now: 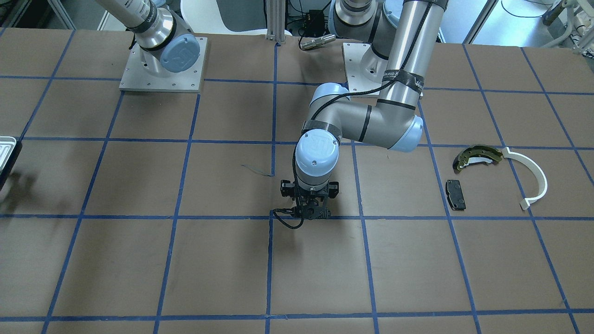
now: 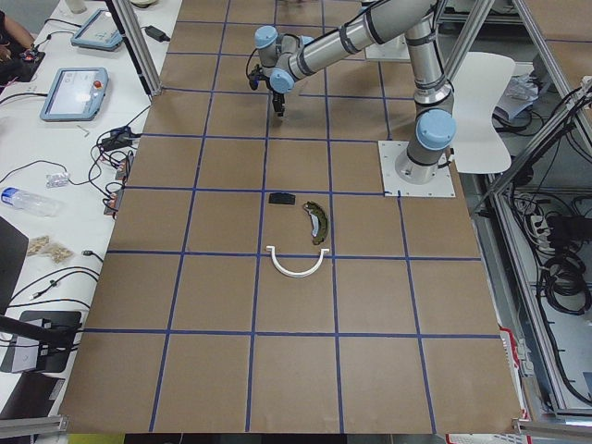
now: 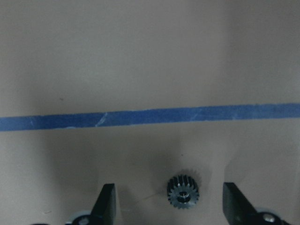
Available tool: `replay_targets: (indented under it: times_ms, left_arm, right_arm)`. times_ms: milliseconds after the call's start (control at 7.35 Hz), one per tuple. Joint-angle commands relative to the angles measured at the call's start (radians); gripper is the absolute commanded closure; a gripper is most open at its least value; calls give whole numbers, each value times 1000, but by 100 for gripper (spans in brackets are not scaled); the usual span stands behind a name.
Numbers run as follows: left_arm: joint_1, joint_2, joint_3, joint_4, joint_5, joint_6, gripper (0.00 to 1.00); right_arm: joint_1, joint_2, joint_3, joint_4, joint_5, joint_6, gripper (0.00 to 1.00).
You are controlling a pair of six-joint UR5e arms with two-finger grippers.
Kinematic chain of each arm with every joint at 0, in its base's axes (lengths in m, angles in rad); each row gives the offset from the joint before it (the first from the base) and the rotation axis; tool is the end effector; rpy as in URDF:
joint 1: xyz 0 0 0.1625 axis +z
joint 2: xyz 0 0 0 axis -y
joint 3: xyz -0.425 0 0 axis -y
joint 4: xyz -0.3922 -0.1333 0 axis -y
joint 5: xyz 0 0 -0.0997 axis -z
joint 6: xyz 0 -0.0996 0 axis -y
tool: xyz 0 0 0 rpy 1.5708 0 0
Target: Place bearing gear from tray to pile
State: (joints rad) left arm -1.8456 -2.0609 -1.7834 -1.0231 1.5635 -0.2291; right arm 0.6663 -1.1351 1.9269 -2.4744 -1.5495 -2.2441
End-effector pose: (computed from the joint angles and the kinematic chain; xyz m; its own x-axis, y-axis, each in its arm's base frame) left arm -0.2871 -0.5242 0.1702 -0.9985 0.0472 -0.0280 0.0425 0.9875 0.1520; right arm -0.3605 -0.4557 0.1809 -0.2242 -0.9694 0.1004 -0.9717 0.2303 0.0530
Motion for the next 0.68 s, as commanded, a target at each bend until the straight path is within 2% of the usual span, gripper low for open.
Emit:
replay_targets:
  times_ms: [0,136,408,545]
  left_arm:
    - [-3,-1,-1,-3,0,-1,38]
    - [-3,1,-1,-3,1,-1,44]
    - [0,1,1,-3,3,-3,100]
    - [0,7,7,-6,9,-3,100]
  right_arm:
    - [-1,0,-3,26,0,1,40]
    - [1,0,-3,37,2,6,43]
    - [-1,0,-3,37,2,8,70]
    - [-1,-2,-5,37,-1,8,78]
